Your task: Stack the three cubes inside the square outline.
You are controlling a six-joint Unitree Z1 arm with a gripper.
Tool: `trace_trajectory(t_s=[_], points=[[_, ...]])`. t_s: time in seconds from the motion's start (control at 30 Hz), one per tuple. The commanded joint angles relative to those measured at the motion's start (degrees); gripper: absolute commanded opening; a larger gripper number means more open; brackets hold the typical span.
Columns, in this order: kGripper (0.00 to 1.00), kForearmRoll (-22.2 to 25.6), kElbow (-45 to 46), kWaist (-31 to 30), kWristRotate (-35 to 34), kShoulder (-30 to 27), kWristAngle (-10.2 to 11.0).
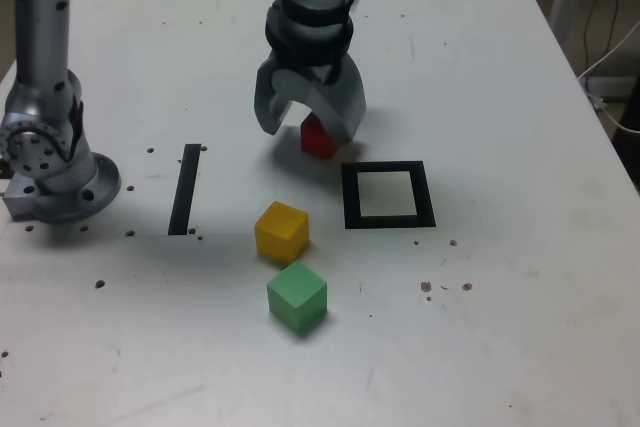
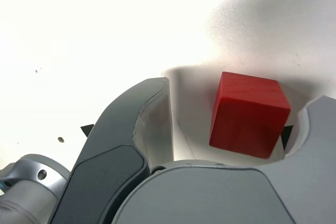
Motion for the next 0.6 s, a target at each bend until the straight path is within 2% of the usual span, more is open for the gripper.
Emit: trace_trajectory(t_s=[0.0, 0.37, 0.57], points=[[0.79, -0.4, 0.1, -0.1, 0.6, 0.1, 0.0], [0.58, -0.9, -0.8, -0.2, 2.1, 0.6, 0.1], [0.50, -2.4, -0.3, -0.3, 2.8, 1.1, -0.8]])
